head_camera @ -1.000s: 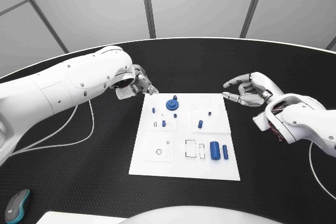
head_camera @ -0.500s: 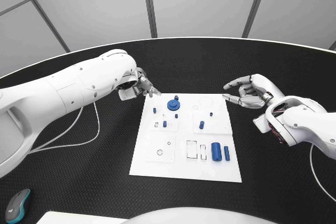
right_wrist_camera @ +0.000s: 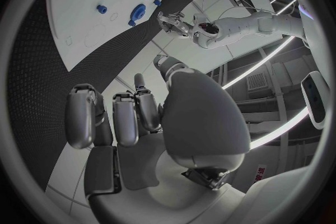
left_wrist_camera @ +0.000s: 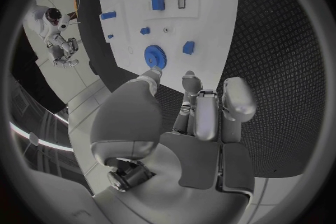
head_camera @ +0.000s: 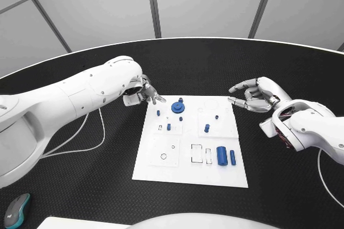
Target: Assemble the parts on the task board
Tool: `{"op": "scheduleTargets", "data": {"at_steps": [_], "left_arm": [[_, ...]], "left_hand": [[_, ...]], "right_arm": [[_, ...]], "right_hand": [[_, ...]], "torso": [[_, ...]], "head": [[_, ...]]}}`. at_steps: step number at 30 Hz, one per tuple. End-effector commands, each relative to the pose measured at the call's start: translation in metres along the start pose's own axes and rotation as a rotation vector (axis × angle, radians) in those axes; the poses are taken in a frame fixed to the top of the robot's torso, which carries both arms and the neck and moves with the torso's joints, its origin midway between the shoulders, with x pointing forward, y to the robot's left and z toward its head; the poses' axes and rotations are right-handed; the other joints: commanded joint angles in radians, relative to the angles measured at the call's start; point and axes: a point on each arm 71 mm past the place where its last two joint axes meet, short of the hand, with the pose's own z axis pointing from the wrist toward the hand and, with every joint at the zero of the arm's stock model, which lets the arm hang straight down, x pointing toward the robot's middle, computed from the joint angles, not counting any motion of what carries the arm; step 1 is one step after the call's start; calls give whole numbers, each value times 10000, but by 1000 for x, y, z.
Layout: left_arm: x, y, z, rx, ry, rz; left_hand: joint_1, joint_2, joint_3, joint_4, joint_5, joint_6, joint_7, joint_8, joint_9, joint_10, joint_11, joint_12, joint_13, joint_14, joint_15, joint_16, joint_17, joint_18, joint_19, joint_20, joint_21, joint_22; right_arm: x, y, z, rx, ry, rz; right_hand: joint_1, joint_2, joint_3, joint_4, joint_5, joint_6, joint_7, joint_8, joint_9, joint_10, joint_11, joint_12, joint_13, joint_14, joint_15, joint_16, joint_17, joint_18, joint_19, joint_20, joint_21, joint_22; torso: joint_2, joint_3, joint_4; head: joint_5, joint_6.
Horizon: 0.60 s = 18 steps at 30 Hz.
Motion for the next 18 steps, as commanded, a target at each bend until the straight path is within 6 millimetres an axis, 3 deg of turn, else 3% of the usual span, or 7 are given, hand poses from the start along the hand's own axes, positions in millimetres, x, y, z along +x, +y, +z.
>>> {"op": "scheduleTargets", "data": {"at_steps": [1,18], "left_arm": [[1,1,1,-49,60,50],[9,5,9,-228,592,312]], "left_hand": [[-3,106,-44,2,-59,-69,27,-26,-14,-64,-2,40,16,348,88,-67,644,84,11,81,-14,12],[186,378,-104,-18,-20,-39,19,2,-114,-45,-10,97,24,359,83,-44,668,64,58,87,54,130]], "right_arm": [[0,0,0,-3,7,3],[2,1,1,-31,45,19]], "right_hand": [[-9,-39,-4,44,58,9,7,20,-10,29,4,-14,691,674,-62,-52,1141,157,193,-66,-67,941],[-9,-39,-4,44,58,9,7,20,-10,29,4,-14,691,674,-62,-52,1141,157,193,-66,-67,941]], "torso": [[-2,-2,5],[-8,8,7]], "head": [[-7,-2],[7,-43]]}}
